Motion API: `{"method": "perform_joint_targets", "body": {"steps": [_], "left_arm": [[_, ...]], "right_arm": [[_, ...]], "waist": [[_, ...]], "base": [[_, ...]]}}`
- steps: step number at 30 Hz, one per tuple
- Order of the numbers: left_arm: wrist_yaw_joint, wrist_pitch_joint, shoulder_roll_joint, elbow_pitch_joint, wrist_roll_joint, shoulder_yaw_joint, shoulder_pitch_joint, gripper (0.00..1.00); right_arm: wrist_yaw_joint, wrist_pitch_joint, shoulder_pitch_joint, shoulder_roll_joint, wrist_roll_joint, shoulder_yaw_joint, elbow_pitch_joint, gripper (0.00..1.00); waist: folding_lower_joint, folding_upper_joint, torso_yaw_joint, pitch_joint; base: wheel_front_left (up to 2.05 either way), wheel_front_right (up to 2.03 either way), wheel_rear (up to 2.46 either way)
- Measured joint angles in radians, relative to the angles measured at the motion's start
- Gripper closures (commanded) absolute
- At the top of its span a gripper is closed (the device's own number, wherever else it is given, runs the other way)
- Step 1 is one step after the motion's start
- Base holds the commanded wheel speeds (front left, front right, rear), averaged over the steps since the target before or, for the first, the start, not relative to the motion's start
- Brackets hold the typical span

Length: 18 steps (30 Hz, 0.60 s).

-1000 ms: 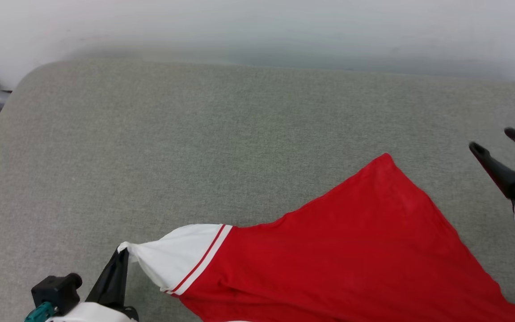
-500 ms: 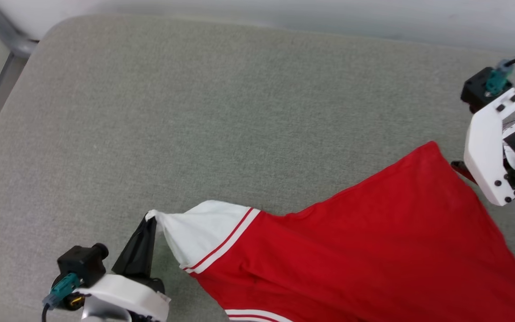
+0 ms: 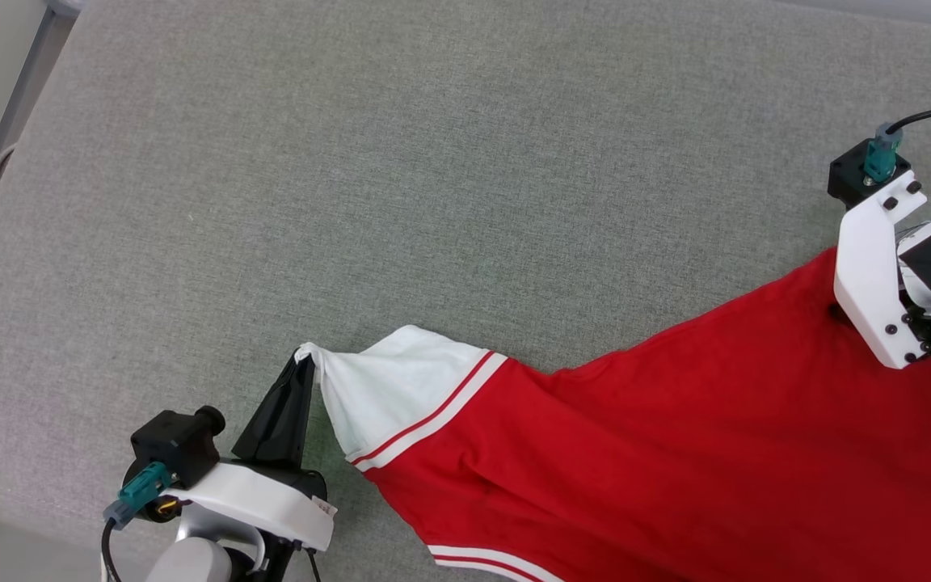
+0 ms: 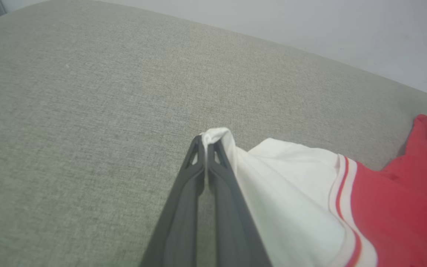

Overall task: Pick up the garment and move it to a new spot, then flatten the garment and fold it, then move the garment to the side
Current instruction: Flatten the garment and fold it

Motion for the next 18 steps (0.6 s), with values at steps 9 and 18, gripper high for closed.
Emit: {"method": "perform_joint_targets", "body": {"steps": [9,18], "left_arm": [[-0.008,-0.002,-0.002,0.017,0.005,0.011,-0.003,1.00],[-0.009,-0.002,0.015,0.027,0.008,0.028,0.014,1.00]], "right_arm": [[0.000,-0.075,-0.011,0.004,0.040,0.053,0.031,1.00],[0.000,-0.280,-0.017,0.060,0.054,0.072,0.071,1.00]], "waist": [[-0.0001,0.0000,-0.013,-0.005],[0.0000,0.0000,-0.051,-0.071]], "base": [[0.00,0.00,0.00],[0.00,0.00,0.00]]}}
